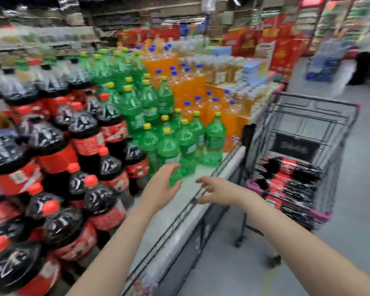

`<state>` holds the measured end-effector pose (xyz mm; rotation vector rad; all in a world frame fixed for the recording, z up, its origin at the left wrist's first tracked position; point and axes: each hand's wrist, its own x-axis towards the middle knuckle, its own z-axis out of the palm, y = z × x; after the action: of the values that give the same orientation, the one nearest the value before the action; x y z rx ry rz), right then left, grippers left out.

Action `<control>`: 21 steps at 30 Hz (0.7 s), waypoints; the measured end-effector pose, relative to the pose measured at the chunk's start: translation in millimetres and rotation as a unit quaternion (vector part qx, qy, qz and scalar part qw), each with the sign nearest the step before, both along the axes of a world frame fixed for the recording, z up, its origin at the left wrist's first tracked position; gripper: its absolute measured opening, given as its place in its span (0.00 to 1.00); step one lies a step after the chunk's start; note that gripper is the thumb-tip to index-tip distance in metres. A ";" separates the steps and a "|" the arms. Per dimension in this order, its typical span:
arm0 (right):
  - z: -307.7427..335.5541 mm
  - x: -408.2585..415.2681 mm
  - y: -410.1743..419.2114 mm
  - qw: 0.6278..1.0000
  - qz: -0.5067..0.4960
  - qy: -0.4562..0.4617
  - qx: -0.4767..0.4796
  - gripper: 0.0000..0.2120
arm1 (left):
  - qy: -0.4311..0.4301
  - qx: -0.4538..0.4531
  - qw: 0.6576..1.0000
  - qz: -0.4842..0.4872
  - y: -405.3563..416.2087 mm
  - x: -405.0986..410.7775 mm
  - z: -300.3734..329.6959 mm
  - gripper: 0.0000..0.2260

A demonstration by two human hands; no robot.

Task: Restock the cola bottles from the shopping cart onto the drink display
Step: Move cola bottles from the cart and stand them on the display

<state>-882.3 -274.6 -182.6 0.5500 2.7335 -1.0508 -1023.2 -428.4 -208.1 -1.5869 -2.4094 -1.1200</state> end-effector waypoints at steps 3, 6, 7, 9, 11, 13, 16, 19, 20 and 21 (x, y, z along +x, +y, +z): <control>-9.3 54.8 41.7 0.999 -0.046 -0.013 -0.007 0.34 | -0.055 -0.018 0.998 -0.038 40.2 40.7 -14.3 0.18; -20.4 108.2 80.6 0.996 -0.090 -0.005 -0.022 0.31 | -0.111 -0.023 0.992 -0.062 81.7 78.9 -33.8 0.15; -23.8 125.2 92.5 0.995 -0.101 -0.003 -0.024 0.30 | -0.125 -0.033 0.989 -0.067 96.8 92.1 -40.5 0.14; -32.3 156.6 118.2 0.992 -0.121 0.005 -0.025 0.28 | -0.157 -0.043 0.983 -0.082 129.3 119.1 -53.6 0.13; -40.9 183.7 147.3 0.990 -0.138 0.013 -0.027 0.28 | -0.181 -0.044 0.978 -0.092 165.5 146.7 -65.5 0.14; -50.9 205.8 176.4 0.986 -0.160 0.023 -0.044 0.28 | -0.190 -0.042 0.975 -0.104 199.3 171.6 -72.6 0.14; -61.4 234.5 215.6 0.978 -0.193 0.042 -0.061 0.28 | -0.218 -0.040 0.969 -0.104 244.9 197.9 -79.9 0.14; -67.2 251.9 251.2 0.974 -0.205 0.046 -0.084 0.29 | -0.236 -0.046 0.965 -0.104 283.7 207.3 -86.1 0.16; -68.8 255.1 261.0 0.971 -0.215 0.048 -0.089 0.29 | -0.240 -0.047 0.964 -0.103 292.9 207.8 -87.3 0.16; -72.2 258.3 273.9 0.968 -0.228 0.049 -0.095 0.29 | -0.243 -0.050 0.963 -0.104 305.4 209.0 -89.9 0.15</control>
<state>-624.1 -0.7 -254.8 1.1580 2.6042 -1.4542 -814.2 -123.0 -297.9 -1.8067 -2.6679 -1.6176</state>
